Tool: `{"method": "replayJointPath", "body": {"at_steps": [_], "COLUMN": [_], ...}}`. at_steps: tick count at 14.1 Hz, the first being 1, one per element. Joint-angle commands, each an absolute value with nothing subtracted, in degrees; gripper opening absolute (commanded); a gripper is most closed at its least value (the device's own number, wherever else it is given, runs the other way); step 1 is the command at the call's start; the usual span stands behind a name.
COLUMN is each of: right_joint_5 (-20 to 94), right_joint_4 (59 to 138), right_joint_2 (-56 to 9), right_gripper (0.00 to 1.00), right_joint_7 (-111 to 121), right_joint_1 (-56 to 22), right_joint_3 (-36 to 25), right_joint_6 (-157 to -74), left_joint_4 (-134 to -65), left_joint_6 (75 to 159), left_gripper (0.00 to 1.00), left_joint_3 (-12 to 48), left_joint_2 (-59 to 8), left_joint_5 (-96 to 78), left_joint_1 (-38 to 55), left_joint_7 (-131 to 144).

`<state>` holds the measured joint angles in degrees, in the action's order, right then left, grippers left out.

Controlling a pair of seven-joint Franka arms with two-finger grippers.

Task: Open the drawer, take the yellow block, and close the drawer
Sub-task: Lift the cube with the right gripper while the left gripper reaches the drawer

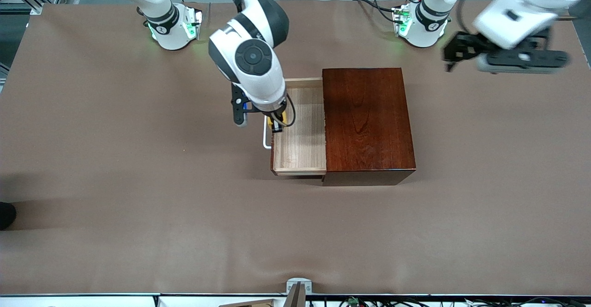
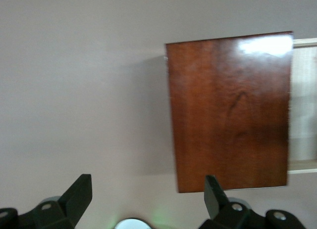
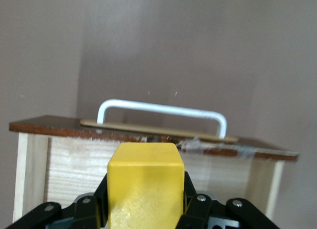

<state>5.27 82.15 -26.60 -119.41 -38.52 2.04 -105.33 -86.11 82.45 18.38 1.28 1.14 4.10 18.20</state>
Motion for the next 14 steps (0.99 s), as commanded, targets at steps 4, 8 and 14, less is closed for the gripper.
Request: {"method": "replayJointPath", "body": {"at_steps": [4,8,14], "right_joint_5": [4.5,4.9,4.9], "right_joint_4": [84.1,86.3,91.0], "right_joint_2": [-21.9,-19.0,-18.1], "right_gripper": [0.00,0.00,0.00], "right_joint_7": [-105.2,-91.8,-73.8], "right_joint_1": [-32.3,-27.0,-19.3], "right_joint_3": [2.7,2.7,2.7], "right_joint_6": [-100.1,-95.9,-93.8], "left_joint_4": [-81.2,-77.7,-71.0], "left_joint_6": [86.5,100.4,123.2], "left_gripper": [1.00,1.00,1.00], "left_joint_3": [30.0,29.9,18.2], "left_joint_2": [-9.2,-20.4,-36.0], "left_joint_5": [-1.4,0.3,8.4], "left_joint_1": [6.4,18.1,37.7], "left_joint_7": [44.5,69.2,94.3]}}
